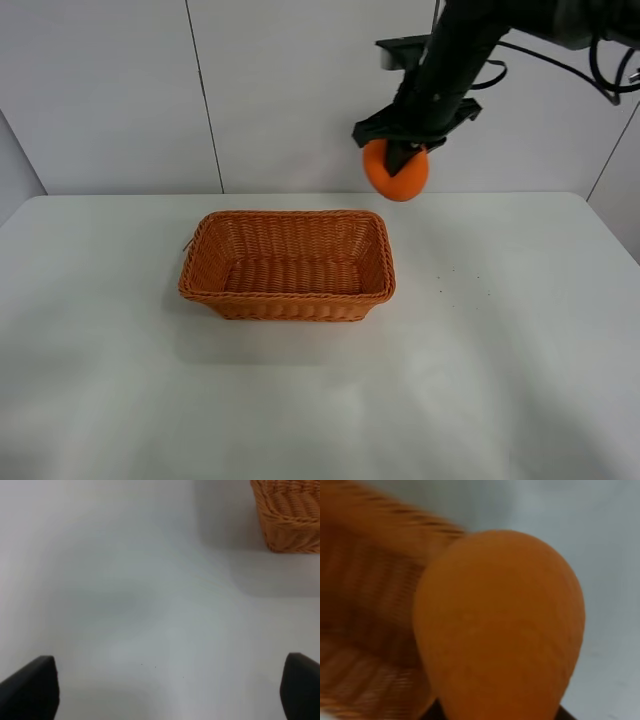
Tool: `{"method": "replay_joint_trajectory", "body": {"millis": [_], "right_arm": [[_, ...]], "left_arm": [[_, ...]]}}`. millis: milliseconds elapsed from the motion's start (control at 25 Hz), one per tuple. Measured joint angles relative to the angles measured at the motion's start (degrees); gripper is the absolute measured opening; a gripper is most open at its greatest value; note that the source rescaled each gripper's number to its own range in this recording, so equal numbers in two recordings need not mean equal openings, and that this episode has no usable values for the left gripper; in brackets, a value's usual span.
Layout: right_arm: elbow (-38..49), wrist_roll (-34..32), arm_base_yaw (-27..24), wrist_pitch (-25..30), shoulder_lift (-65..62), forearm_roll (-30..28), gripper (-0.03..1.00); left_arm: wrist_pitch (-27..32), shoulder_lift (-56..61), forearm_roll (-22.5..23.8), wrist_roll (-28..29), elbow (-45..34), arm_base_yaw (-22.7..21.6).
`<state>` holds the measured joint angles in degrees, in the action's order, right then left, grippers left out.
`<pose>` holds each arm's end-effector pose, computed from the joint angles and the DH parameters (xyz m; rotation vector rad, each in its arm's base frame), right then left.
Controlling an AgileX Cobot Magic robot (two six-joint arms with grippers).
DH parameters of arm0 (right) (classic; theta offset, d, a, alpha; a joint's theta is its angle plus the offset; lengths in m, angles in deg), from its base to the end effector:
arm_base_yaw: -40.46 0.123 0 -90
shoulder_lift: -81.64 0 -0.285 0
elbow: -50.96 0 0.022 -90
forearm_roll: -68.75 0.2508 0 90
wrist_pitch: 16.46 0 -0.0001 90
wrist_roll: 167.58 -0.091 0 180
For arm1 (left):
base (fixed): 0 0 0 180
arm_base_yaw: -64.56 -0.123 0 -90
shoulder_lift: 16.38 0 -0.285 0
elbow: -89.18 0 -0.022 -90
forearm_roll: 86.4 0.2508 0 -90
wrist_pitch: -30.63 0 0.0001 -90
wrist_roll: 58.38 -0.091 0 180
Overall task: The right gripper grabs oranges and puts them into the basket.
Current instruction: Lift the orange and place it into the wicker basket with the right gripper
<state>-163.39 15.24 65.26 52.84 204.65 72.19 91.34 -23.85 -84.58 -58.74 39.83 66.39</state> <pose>0.3969 0.1890 0.3056 -0.6473 2.6929 0.1848 -0.0040 0.0027 0.2736 0.0379 2.0506 0.0221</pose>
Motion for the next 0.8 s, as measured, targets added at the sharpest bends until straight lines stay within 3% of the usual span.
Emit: {"method": "replay_joint_trajectory", "body": {"millis": [240,480,600,640,720,800], "right_arm": [[-0.28,0.00,8.72,-7.11,5.20,0.30,0.00],[-0.28,0.00,10.39,-17.22,15.03,0.54,0.00],[-0.28,0.00,10.39,-18.09,18.08,0.54,0.03],[-0.28,0.00,10.39,-17.78,18.52,0.68,0.11],[-0.28,0.00,10.39,-17.00,18.95,0.91,0.38],[-0.46,0.00,10.39,-15.66,18.95,1.02,0.74]], "left_arm": [[0.00,0.00,0.00,0.00,0.00,0.00],[0.00,0.00,0.00,0.00,0.00,0.00],[0.00,0.00,0.00,0.00,0.00,0.00],[0.00,0.00,0.00,0.00,0.00,0.00],[0.00,0.00,0.00,0.00,0.00,0.00],[0.00,0.00,0.00,0.00,0.00,0.00]]}}
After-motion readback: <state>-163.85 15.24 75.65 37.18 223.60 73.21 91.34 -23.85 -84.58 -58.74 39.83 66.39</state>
